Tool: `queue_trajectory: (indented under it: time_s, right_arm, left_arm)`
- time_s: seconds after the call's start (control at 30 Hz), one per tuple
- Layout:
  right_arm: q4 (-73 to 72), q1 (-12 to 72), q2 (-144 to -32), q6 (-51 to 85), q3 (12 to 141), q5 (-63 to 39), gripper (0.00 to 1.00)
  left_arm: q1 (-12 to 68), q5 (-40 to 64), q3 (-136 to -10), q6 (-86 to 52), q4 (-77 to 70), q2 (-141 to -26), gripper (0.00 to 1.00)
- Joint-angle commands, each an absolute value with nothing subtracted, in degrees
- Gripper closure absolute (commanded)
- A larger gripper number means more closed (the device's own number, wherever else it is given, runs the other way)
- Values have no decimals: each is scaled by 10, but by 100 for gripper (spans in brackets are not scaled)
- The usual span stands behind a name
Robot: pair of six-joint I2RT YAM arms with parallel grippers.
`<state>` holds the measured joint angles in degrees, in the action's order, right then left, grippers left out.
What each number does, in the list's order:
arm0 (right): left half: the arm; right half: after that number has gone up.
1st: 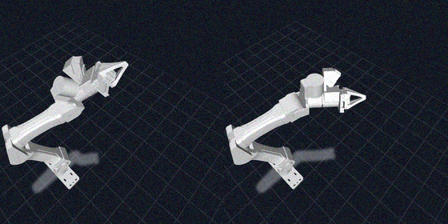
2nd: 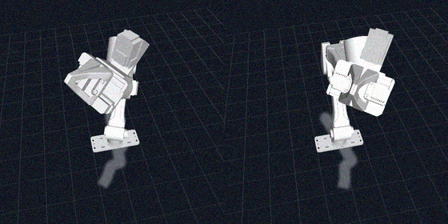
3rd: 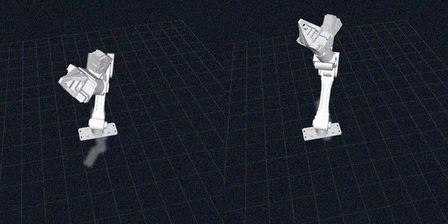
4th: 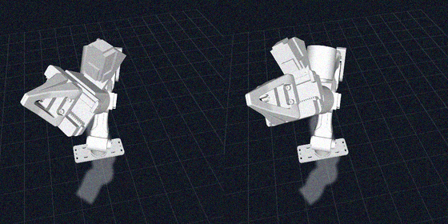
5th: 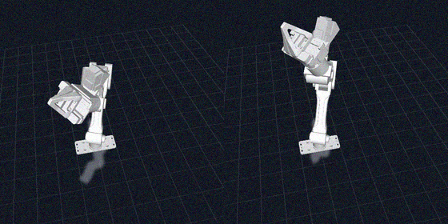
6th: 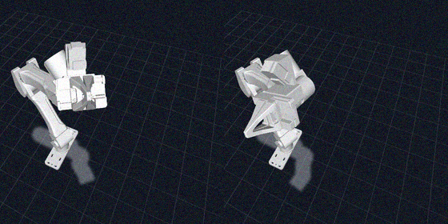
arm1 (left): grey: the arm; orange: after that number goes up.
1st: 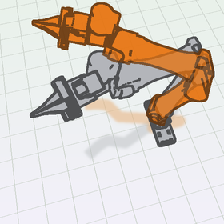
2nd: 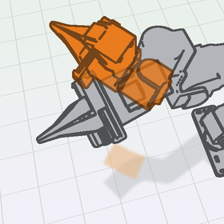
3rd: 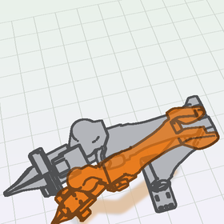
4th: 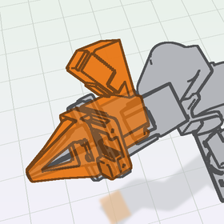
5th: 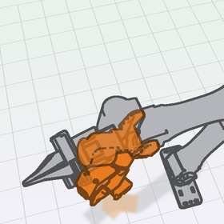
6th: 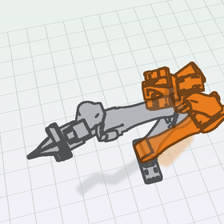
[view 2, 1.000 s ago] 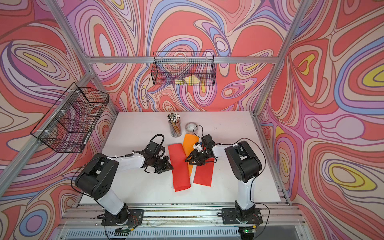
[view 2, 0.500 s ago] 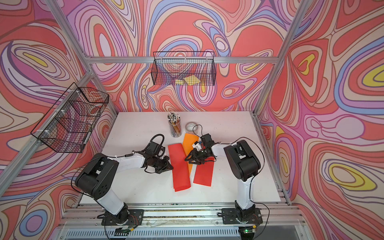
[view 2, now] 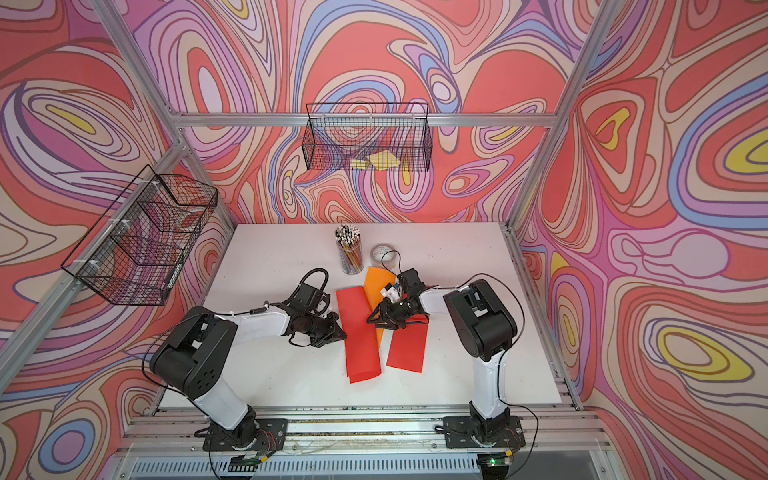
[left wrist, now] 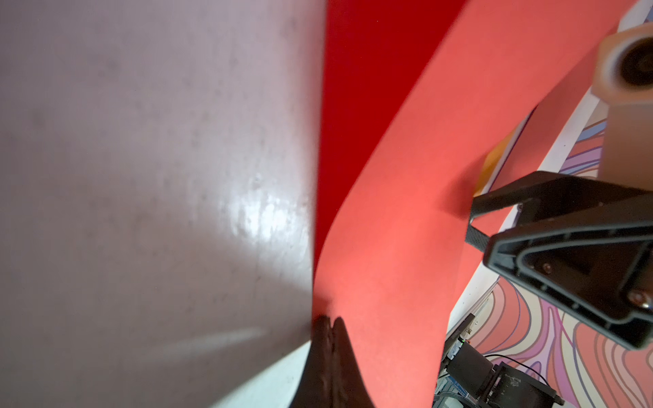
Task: Fold the rectangular paper in half along the long edge
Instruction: Pick up the paper from the paper.
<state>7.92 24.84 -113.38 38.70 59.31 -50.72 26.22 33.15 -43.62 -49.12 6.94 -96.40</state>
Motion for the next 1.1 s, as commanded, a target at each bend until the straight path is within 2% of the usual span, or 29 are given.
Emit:
queue_trajectory:
  time_s: [0.0, 0.5, 0.7, 0.73, 0.87, 1.0, 1.07]
  right_arm:
    - [59, 251, -1147, 392, 595, -512, 68]
    - [51, 251, -1150, 393, 590, -517, 99]
    - [64, 251, -1127, 388, 586, -516, 100]
    - [69, 251, -1118, 385, 585, -516, 100]
    - [102, 251, -1071, 372, 583, -510, 100]
    - [128, 251, -1019, 366, 589, -512, 100]
    - [137, 251, -985, 370, 598, -516, 100]
  left_arm:
    - [264, 311, -418, -487, 95, -968, 100]
    - [264, 310, -417, -488, 97, -966, 100]
    - [251, 307, -427, -479, 119, -937, 100]
    - [245, 313, -428, -477, 123, -920, 91]
    - [206, 324, -429, -468, 138, -806, 41]
    - [186, 331, -406, -451, 110, -672, 12]
    - [185, 337, -378, -455, 74, -617, 4]
